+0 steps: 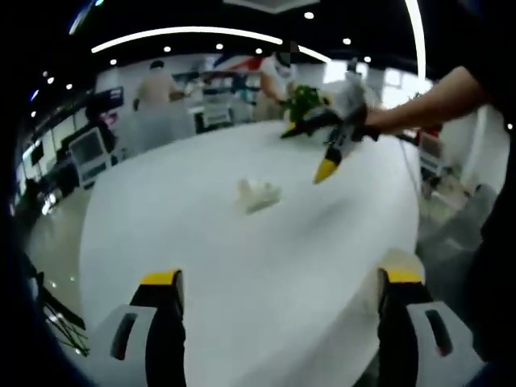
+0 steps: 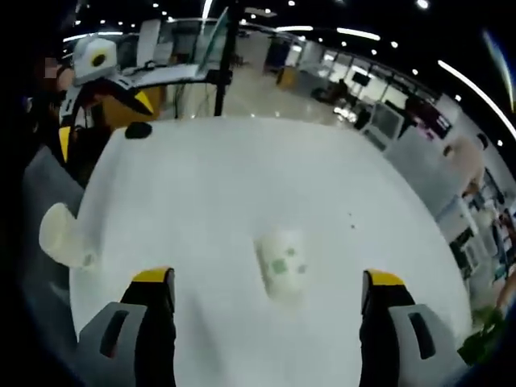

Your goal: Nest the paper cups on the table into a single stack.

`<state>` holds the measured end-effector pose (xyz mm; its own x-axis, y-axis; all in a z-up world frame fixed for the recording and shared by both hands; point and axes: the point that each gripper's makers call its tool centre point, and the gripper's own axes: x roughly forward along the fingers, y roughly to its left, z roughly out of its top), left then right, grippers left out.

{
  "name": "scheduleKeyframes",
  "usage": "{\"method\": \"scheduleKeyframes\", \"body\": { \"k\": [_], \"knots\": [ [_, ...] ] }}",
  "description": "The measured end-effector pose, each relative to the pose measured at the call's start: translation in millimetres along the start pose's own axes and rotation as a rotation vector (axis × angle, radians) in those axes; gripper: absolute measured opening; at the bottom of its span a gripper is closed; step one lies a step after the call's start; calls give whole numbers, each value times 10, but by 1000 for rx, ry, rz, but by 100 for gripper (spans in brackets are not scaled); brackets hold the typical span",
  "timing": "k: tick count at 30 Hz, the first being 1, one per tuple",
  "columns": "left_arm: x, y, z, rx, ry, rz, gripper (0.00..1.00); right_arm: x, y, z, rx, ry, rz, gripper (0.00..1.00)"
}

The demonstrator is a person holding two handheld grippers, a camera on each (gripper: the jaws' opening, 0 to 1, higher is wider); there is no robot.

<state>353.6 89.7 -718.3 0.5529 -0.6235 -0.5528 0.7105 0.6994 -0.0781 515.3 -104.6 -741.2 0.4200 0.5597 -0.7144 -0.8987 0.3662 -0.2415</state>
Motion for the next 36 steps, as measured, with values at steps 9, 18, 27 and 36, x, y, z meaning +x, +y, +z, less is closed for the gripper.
{"method": "scheduleKeyframes", "body": {
  "k": [9,18,27,36],
  "knots": [
    [-47,100,2,-47,-21,38,99,323,-103,34,-51,46,49,83],
    [-35,88,-78,-55,-2,46,99,686,-238,-65,-78,115,86,71],
    [18,41,-137,-48,16,43,99,972,-231,-78,-114,148,141,61],
    [19,6,-158,-74,2,46,99,1085,-207,-76,-138,176,170,52]
  ]
}}
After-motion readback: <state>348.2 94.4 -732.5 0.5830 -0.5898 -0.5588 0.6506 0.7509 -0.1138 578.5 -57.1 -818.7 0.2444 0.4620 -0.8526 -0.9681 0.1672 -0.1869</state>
